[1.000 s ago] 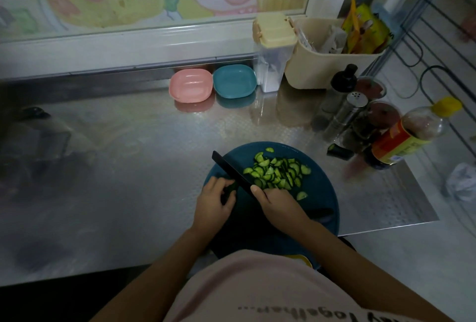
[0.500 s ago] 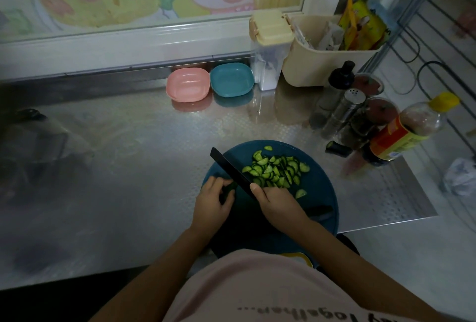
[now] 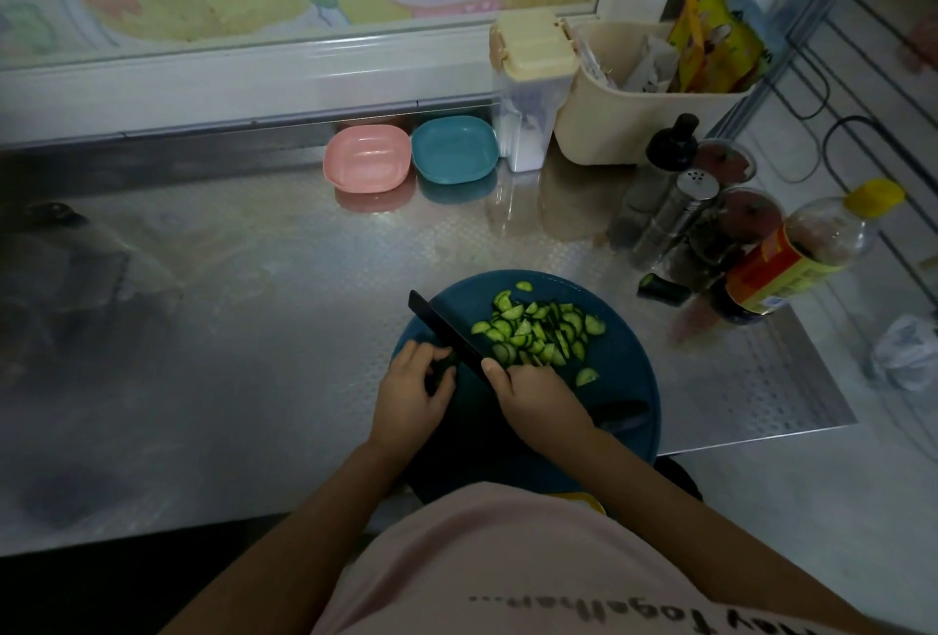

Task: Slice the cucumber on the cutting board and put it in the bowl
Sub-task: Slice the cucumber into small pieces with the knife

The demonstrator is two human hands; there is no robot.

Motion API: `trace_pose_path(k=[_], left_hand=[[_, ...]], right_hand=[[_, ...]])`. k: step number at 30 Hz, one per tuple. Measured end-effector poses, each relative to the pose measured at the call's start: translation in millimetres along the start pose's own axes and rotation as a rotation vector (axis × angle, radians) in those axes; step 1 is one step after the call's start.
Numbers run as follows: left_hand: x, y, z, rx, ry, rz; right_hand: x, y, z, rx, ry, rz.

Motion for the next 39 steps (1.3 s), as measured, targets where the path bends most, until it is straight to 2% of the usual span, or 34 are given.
trace_pose_path(k=[15,31,39], left_hand=[[1,0,1,0.007,0.016,-0.025],[0,0,1,-0.009,-0.01,-0.019],[0,1,-1,-0.007,-0.005,-0.013]], right_hand=[[14,9,5,-0.079,0.057,0.009],[6,1,2,-0.063,0.008,0.068],[9,-8,-4,-0.011,-0.026,0.032]])
Point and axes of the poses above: each hand's wrist, its own x-axis away from the middle knuckle, its own y-axis out of the back of the hand, z = x × y, the point moved 7 cm from there along -x, towards the middle knuckle, and after that the axes turned 10 degrees about z, right-handed, at the moved point
